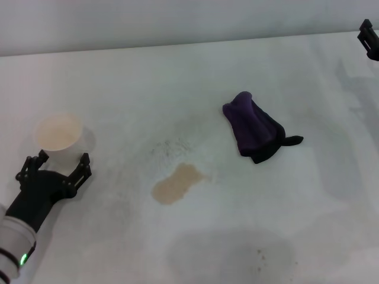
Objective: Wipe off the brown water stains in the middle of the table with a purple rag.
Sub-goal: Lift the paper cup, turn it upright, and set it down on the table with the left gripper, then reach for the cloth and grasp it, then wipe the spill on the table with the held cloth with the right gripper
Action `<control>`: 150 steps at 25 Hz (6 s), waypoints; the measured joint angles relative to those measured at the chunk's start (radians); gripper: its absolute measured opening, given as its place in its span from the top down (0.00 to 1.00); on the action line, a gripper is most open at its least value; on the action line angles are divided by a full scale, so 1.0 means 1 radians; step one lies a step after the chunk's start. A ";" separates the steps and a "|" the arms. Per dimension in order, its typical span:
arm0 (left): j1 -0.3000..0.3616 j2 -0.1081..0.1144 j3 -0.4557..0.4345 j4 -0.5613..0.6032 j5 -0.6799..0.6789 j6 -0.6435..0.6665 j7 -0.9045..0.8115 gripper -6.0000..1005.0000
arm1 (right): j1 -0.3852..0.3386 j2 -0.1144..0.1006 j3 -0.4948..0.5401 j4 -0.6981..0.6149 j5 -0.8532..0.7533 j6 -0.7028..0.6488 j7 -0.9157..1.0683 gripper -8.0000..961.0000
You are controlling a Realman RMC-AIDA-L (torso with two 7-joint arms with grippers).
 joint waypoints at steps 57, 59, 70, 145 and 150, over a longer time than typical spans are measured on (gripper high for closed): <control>0.000 0.011 -0.026 -0.136 -0.326 0.302 -0.007 0.12 | -0.009 -0.007 -0.898 -1.272 -1.949 0.154 2.295 0.19; -0.001 0.010 -0.026 -0.136 -0.326 0.302 -0.007 0.12 | -0.008 -0.006 -0.898 -1.253 -1.949 0.151 2.296 0.19; -0.004 0.009 -0.026 -0.136 -0.327 0.300 -0.025 0.12 | 0.017 -0.005 -0.900 -1.068 -1.919 0.054 2.286 0.28; -0.020 0.011 -0.026 -0.135 -0.326 0.300 -0.033 0.12 | 0.143 -0.004 -1.024 -0.795 -1.567 -0.040 1.865 0.90; -0.021 0.011 -0.026 -0.133 -0.327 0.300 -0.033 0.12 | 0.158 0.003 -1.182 -0.801 -1.408 -0.036 1.864 0.90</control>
